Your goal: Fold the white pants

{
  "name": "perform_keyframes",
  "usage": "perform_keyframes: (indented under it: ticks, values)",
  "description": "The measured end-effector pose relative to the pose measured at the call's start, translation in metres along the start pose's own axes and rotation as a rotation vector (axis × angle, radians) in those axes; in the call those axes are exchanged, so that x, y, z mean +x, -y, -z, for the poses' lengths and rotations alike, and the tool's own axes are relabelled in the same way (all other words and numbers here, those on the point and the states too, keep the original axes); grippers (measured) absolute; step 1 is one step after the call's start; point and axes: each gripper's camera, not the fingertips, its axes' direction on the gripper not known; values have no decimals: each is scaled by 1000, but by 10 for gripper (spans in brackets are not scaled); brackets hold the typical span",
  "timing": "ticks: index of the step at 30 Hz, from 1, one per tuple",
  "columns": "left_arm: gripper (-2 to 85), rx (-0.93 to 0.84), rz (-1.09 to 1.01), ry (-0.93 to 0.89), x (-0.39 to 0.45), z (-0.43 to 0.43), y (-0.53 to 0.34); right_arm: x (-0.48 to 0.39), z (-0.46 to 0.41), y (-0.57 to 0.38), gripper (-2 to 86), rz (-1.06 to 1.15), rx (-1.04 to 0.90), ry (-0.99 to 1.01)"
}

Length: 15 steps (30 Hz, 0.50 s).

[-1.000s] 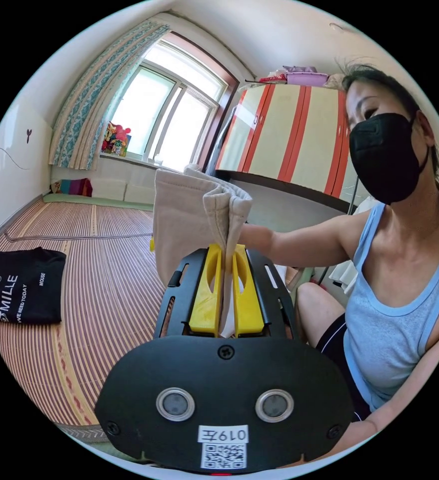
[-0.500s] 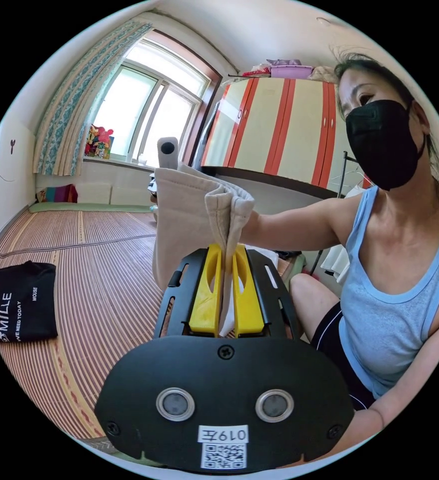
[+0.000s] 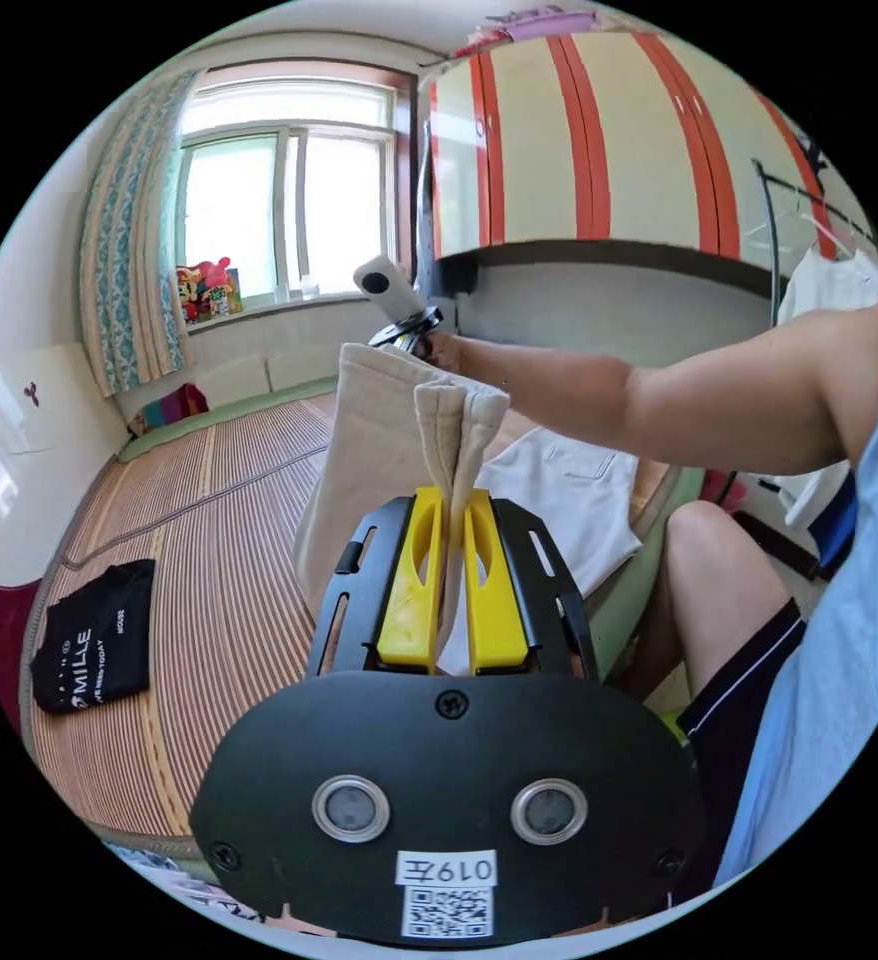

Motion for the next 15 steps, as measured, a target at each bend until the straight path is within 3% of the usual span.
perform_keyframes:
  ticks: [10,15]
  values:
    - [14,-241,-114,100,124,-136,1,-37,23,-185,62,-450,70,-145]
    - [16,-383,-158,200,162,-193,-13,-74,41,-236,53,-591,133,-320]
